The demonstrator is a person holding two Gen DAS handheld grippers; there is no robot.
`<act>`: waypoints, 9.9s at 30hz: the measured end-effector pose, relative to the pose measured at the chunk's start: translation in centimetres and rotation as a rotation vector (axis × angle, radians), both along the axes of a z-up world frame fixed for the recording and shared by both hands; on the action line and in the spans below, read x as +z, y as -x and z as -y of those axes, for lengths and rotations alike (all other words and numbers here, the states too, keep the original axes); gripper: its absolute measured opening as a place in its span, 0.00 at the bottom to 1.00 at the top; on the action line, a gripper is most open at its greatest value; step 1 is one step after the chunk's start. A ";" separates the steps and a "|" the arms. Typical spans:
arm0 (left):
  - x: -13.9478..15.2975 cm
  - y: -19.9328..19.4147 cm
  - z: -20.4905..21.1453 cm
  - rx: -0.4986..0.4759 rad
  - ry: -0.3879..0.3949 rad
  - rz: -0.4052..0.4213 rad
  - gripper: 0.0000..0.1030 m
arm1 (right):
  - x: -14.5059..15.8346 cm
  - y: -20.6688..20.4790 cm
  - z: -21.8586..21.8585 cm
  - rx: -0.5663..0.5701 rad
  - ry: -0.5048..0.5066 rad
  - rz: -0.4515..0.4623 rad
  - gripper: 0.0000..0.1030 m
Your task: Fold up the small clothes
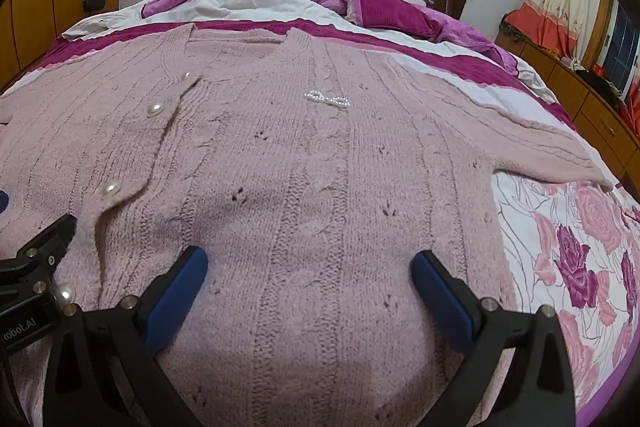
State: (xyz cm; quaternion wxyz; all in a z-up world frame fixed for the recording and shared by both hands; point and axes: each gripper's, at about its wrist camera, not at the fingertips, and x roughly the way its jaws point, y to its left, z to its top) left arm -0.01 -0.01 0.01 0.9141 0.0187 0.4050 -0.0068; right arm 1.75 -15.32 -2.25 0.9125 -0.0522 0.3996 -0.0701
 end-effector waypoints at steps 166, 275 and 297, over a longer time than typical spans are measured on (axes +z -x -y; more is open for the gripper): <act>11.0 -12.8 -23.4 0.216 0.627 0.283 0.00 | 0.0 -5.0 -9.9 0.248 -0.315 -0.039 1.00; 2.2 0.0 -24.0 0.237 1.024 -0.012 0.00 | 3.3 -9.8 14.2 -0.174 -0.449 0.091 0.46; -1.2 -6.0 -20.5 0.386 0.876 -0.010 0.00 | 1.7 -11.4 15.6 -0.109 -0.805 0.143 0.07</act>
